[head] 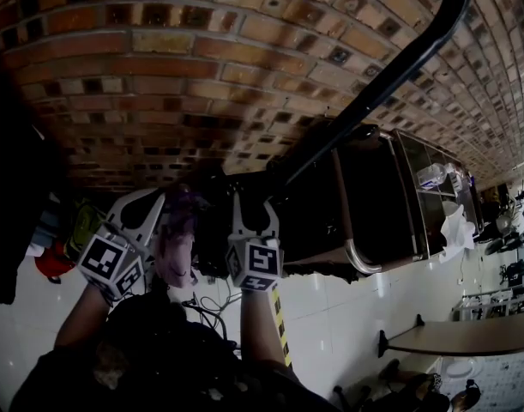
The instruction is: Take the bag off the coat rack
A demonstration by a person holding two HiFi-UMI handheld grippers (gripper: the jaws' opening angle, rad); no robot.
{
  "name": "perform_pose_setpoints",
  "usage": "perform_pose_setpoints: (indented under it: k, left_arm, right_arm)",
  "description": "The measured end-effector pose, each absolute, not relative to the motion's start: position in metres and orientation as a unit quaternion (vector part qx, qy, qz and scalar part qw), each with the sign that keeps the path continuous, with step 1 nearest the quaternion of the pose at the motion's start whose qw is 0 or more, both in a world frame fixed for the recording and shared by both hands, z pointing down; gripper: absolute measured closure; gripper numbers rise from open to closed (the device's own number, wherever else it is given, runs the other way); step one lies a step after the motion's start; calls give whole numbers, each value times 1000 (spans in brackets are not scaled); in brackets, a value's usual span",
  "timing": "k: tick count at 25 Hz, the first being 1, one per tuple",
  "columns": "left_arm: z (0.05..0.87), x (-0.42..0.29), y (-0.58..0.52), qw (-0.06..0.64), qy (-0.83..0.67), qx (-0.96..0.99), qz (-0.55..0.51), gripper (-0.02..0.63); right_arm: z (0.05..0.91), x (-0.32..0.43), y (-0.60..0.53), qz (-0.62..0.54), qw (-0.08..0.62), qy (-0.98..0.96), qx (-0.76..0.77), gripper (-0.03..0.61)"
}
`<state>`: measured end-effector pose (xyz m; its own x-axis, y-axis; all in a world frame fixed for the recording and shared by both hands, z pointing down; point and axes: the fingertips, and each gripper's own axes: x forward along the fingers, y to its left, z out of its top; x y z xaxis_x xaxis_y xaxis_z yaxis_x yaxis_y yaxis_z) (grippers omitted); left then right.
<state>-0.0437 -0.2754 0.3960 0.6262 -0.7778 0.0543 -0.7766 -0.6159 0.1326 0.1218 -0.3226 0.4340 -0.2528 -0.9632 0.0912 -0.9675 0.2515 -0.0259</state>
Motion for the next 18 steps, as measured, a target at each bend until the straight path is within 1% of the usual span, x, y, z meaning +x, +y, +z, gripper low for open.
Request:
perform_pose_setpoints:
  k: [2,3,7,9,14,18]
  left_arm:
    - [398,-43,-281,72,-426,902,-2,586]
    - [400,-43,-284,73,-423,903,-1,586]
    - [406,-42,-296,83,-416,906,1,586]
    - [406,-38,-301,84,-410,908,1,586]
    - [407,-30,-311,85,-396,914,1,586]
    - [409,-20,-316,87,-383,920,3,586]
  right_arm:
    - [431,130,-323,34,26,-779,625,485]
    - [429,132,-322,32,22,-777,628,495]
    - [424,132,-316,34,12,-784,620,495]
    - [421,134,-312,34,15,-786,617,477]
    - [420,134,-310,41,36,-795,604,471]
    - [415,132,-312,33,28,-802,596,525]
